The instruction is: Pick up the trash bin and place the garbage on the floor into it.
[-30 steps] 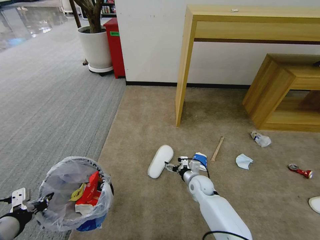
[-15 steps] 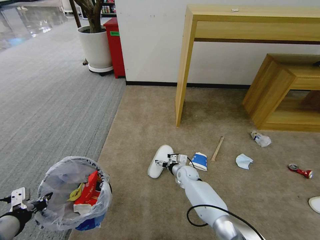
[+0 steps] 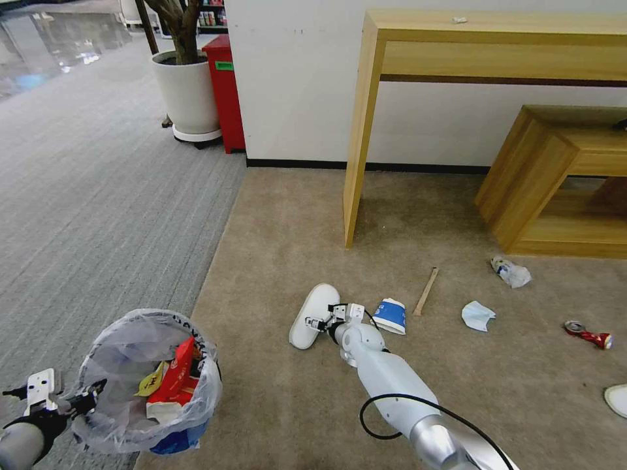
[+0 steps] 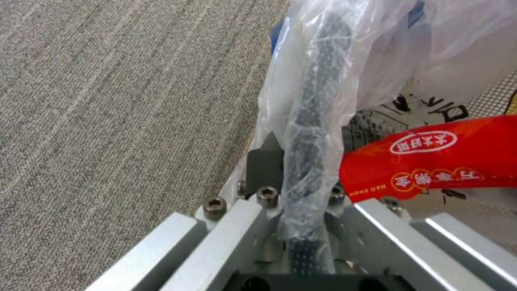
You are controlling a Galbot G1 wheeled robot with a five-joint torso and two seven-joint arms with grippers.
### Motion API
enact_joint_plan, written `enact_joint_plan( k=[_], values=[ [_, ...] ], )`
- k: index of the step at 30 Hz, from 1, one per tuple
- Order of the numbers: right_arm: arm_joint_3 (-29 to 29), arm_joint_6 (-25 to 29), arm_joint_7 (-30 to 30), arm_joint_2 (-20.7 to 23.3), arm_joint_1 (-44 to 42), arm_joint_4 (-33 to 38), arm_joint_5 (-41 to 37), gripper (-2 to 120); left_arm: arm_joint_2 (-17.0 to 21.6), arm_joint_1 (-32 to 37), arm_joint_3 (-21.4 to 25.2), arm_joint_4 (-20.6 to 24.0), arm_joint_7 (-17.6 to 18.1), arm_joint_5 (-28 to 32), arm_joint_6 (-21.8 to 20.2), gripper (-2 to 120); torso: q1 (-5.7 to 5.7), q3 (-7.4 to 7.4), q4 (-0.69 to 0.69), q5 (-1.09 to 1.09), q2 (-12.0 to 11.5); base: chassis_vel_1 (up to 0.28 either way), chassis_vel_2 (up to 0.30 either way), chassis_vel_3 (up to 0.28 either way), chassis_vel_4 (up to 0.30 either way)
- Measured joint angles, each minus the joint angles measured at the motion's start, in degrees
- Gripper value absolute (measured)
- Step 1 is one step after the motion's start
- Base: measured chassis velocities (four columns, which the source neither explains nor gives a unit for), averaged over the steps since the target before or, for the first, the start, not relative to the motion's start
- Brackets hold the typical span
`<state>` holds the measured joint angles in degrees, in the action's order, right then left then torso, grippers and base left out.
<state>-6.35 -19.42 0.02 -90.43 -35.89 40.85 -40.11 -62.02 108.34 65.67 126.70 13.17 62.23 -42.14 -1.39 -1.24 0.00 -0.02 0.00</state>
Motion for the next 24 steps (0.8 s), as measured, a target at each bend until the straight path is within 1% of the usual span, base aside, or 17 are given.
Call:
enact_joint_plan(
  k=[6, 8, 17, 20, 21, 24],
  values=[
    [0.04, 1.38, -2.21, -0.89, 1.06, -2.85, 0.7, 100, -0.01, 0.0, 0.0, 0.26, 0.08, 0.0, 0.0, 0, 0.0, 0.0, 0.0, 0.0, 0.0, 0.0, 0.0, 0.0, 0.0],
    [0.08, 2.72, -4.22, -1.68, 2.1, -5.76, 0.76, 100, -0.08, 0.05, -0.11, 0.34, 0.1, -0.1, 0.0, 0, 0.0, 0.0, 0.0, 0.0, 0.0, 0.0, 0.0, 0.0, 0.0],
    [0.15, 6.39, -8.7, -1.8, 3.51, -10.44, 1.86, 100, -0.1, 0.07, -0.17, 0.44, 0.11, -0.23, 0.0, 0, 0.01, 0.01, -0.01, 0.0, 0.01, 0.0, 0.0, 0.0, 0.0],
    [0.12, 7.59, -9.8, -1.77, 3.65, -11.46, 2.12, 92, -0.07, 0.0, -0.22, 0.42, 0.11, -0.31, 0.0, 0, 0.01, 0.02, -0.01, -0.01, 0.0, 0.0, 0.0, 0.0, 0.0],
    [0.12, 7.59, -9.8, -1.77, 3.65, -11.46, 2.12, 92, -0.07, 0.0, -0.22, 0.42, 0.11, -0.31, 0.0, 0, 0.01, 0.02, -0.01, -0.01, 0.0, 0.0, 0.0, 0.0, 0.0],
    [0.13, 8.15, -10.3, -1.73, 3.13, -11.01, 2.97, 77, -0.07, -0.15, -0.55, 0.36, 0.09, -0.44, 0.0, 0, 0.0, 0.01, -0.03, -0.02, 0.01, 0.0, 0.0, 0.0, 0.0]
  ],
)
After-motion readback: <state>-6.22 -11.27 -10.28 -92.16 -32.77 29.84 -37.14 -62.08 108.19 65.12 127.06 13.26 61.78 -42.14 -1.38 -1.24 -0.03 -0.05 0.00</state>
